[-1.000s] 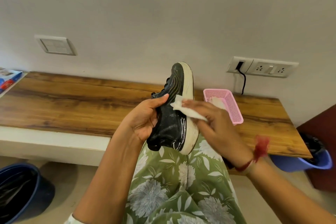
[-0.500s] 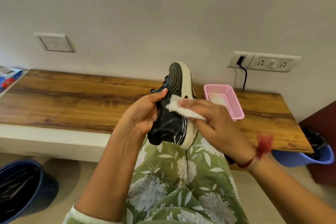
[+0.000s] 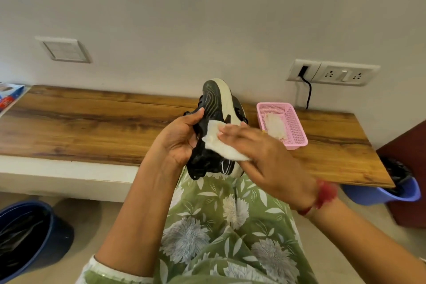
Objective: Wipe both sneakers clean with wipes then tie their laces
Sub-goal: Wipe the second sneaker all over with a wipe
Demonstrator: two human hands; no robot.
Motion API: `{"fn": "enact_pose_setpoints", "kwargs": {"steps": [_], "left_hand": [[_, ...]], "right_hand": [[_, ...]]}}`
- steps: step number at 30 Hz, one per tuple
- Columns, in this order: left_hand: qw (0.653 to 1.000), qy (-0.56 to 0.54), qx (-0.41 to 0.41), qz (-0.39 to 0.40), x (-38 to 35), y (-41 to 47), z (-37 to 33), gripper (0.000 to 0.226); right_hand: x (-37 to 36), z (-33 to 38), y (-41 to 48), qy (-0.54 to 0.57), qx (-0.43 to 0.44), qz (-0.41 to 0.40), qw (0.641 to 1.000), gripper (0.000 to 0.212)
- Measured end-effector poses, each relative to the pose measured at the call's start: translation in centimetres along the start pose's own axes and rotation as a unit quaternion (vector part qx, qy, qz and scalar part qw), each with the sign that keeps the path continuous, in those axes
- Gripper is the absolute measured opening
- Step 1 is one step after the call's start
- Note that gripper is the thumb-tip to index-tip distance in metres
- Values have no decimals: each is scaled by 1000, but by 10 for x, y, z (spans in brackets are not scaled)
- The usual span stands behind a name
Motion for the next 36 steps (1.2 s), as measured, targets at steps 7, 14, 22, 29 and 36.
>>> {"fn": "enact_pose_setpoints", "kwargs": {"steps": [7,14,22,29,36], "left_hand": [[1000,-12,-5,-18,8,4,0,24],[1000,-19,16,3,-1,1,3,28],[999,-24,-5,-34,18,7,-4,42],[998,-47,5,-35,18,5,1,27],[998,-64,15,-18,7,2,2,30]], "right_hand": [[1,3,-13,25,84,-31,996,38],[23,-12,15,105,-21,-65,992,35],[-17,21,-30,-187,198,7,962,33],[16,-1,-13,270,-102,-155,945,21],[17,-13,22,162,-159,-77,971,24]]}}
Point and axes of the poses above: each hand's wrist, its own y-axis towards the middle knuckle, its own x-axis out of the back of the hand, z = x × y, the point moved 8 cm from there along y, towards the middle knuckle, and after that the axes turned 8 degrees about x, right-handed, at the moved point
